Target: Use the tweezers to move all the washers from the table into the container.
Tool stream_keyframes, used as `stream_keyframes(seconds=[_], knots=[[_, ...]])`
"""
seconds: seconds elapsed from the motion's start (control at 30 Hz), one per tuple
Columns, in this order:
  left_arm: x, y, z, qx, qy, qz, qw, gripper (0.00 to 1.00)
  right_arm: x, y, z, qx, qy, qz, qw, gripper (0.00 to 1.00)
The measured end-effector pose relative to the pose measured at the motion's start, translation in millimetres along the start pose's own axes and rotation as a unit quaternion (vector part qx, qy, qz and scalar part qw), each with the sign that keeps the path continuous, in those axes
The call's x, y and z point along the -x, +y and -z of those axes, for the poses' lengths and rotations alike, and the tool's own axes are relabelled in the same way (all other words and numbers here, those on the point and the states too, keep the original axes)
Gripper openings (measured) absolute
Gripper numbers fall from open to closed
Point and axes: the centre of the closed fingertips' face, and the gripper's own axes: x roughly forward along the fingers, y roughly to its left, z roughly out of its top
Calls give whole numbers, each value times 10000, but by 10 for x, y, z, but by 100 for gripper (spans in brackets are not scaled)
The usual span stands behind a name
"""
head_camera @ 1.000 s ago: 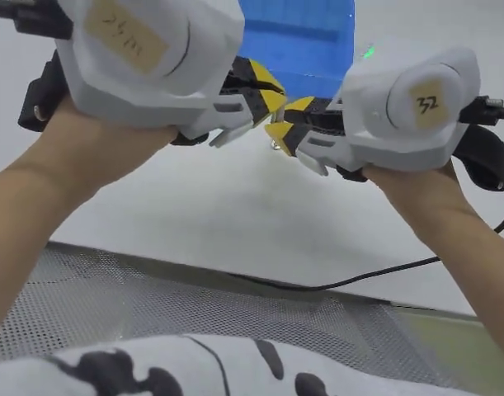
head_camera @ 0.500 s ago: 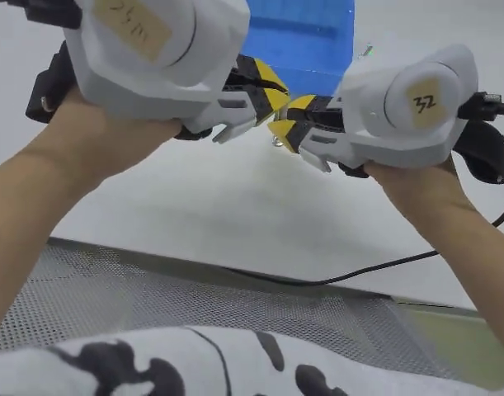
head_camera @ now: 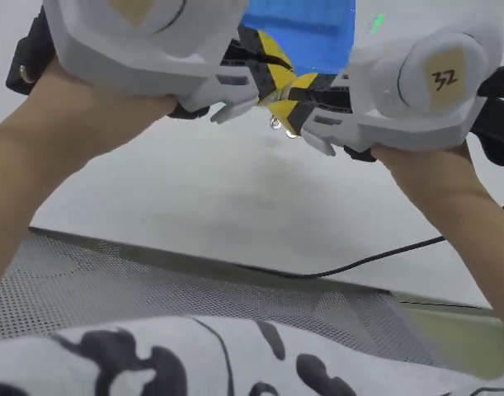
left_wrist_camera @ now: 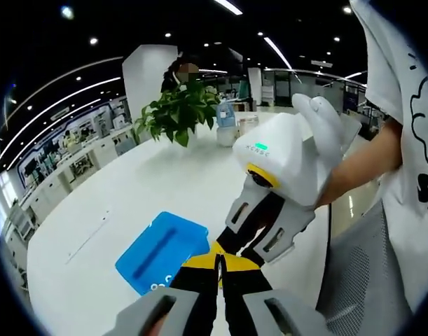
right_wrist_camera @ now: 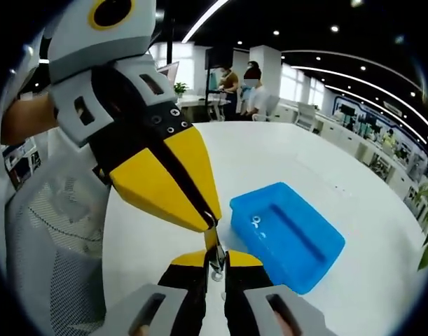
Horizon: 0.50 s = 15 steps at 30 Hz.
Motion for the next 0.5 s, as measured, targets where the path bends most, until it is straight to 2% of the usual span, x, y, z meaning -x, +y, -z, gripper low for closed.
stream_keyframes(seconds=[0.27, 0.37, 0.5], knots=[[114, 137, -207, -175, -197, -195, 9995, 0, 46, -113, -240, 167, -220, 144, 9995, 4], [122, 225, -283, -248, -268, -294, 9989, 0, 33, -210, -305, 234, -301, 252, 9990, 4], [104, 337, -367, -300, -371, -424, 9980, 0, 21, -440, -371, 245, -429, 475, 9977, 4]])
